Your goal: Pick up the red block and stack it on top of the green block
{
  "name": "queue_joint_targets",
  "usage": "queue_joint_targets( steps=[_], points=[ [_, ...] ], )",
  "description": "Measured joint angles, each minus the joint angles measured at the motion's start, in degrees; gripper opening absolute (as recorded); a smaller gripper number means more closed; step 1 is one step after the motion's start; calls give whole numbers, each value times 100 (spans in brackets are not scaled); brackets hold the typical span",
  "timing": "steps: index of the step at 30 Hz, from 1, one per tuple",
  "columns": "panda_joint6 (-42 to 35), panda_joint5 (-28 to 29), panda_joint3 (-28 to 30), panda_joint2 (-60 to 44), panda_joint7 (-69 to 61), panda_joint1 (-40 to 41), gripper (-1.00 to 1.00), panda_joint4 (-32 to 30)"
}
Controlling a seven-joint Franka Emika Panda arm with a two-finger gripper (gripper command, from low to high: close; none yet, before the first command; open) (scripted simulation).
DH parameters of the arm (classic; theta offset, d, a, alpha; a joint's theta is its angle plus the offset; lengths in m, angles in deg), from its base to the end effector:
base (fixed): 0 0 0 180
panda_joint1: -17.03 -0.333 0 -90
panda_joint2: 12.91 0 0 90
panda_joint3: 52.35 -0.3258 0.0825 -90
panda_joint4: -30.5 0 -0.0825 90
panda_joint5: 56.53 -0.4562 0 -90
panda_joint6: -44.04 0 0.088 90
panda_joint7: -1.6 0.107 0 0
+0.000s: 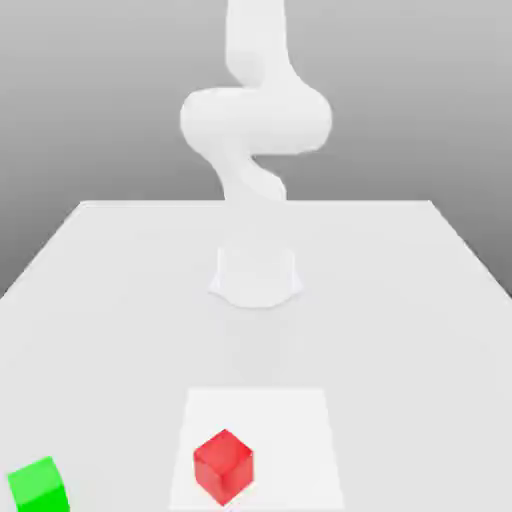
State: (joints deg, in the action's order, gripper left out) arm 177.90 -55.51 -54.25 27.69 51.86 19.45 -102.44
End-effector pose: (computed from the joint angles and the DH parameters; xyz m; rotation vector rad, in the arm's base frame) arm 0.4468 -0.0005 0.6759 -2.4571 1.1547 -0.9571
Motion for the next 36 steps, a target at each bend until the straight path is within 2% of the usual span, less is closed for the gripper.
queue_joint_targets(
  steps=[13, 19, 25, 29, 30, 36],
  points=[
    [1080, 594, -679, -2752, 2355, 971, 0, -606],
    [1582, 665, -683, -3983, 3285, 1139, 0, -885],
    [2174, 364, -666, -5159, 3845, 1150, 0, -1117],
    [2836, 583, -453, -5984, 4070, 990, 0, -1017],
    [2949, 628, -408, -6122, 4105, 953, -100, -997],
    [3016, 655, -386, -6191, 4126, 936, -100, -987]
  ],
)
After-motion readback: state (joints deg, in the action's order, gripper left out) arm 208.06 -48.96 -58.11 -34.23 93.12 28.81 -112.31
